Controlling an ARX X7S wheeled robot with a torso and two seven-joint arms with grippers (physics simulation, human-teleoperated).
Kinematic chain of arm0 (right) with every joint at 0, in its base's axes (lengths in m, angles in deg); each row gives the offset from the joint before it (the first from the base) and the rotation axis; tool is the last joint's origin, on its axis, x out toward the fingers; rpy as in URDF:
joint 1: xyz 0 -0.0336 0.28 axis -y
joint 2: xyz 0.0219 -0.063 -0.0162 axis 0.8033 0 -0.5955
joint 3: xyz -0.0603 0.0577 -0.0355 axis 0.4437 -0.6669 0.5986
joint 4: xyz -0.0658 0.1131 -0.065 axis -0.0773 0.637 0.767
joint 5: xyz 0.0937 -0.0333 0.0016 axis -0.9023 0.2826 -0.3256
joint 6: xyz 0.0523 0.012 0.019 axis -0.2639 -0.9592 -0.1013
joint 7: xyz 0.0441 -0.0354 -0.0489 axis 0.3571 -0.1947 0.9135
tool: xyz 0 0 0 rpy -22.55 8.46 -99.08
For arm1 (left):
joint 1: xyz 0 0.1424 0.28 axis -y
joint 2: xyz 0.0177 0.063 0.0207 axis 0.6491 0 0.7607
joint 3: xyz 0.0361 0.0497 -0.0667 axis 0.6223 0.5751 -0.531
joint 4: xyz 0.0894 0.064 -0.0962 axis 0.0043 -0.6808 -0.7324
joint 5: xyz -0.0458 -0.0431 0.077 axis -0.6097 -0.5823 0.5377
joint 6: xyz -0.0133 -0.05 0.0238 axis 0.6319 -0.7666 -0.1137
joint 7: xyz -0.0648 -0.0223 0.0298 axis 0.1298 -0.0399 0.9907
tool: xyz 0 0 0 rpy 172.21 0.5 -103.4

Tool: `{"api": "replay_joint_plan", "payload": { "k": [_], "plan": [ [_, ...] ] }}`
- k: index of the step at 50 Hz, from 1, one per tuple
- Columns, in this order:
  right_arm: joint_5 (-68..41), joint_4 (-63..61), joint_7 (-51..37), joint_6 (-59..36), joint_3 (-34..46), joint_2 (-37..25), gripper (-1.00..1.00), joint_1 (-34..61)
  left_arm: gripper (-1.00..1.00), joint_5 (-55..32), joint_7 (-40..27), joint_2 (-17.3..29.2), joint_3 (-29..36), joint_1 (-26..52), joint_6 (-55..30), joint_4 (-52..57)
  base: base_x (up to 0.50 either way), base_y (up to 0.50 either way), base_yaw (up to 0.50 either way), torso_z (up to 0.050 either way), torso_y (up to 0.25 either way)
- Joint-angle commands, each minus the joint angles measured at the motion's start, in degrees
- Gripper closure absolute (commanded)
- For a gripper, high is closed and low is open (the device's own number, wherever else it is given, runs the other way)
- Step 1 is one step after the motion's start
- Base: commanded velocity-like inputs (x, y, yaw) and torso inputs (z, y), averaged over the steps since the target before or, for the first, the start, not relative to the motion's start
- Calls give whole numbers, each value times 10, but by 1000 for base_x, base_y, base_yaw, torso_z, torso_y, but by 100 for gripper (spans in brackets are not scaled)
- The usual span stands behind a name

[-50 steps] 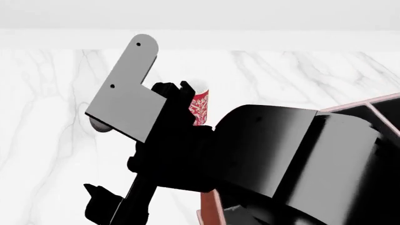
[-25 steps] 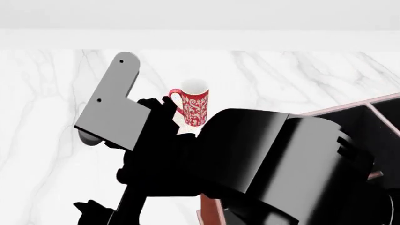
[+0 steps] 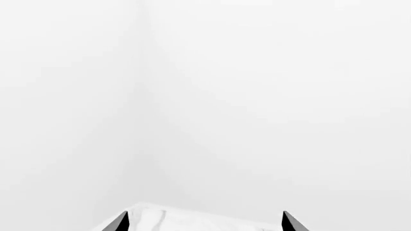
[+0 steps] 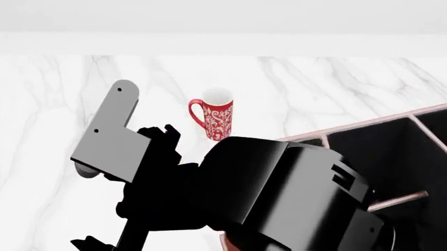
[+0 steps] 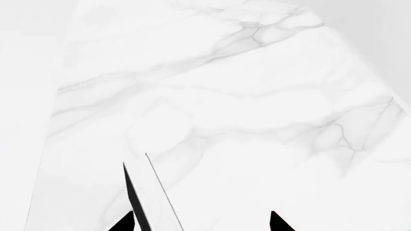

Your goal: Pick up the book and place it in the left compartment of the caddy.

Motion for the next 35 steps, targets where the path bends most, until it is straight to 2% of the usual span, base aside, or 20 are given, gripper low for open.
{"api": "replay_joint_plan", "payload": {
  "k": [1,35],
  "plan": [
    [15,14,4,8,22,21,-100,-6,-100,0,0,1,1,0,2,-2,0,0,0,0,0],
    [50,60,8,50,56,58,-100,-33,-100,-10,-2,5,-6,-4,2,4,0,0,0,0,0]
  ]
}}
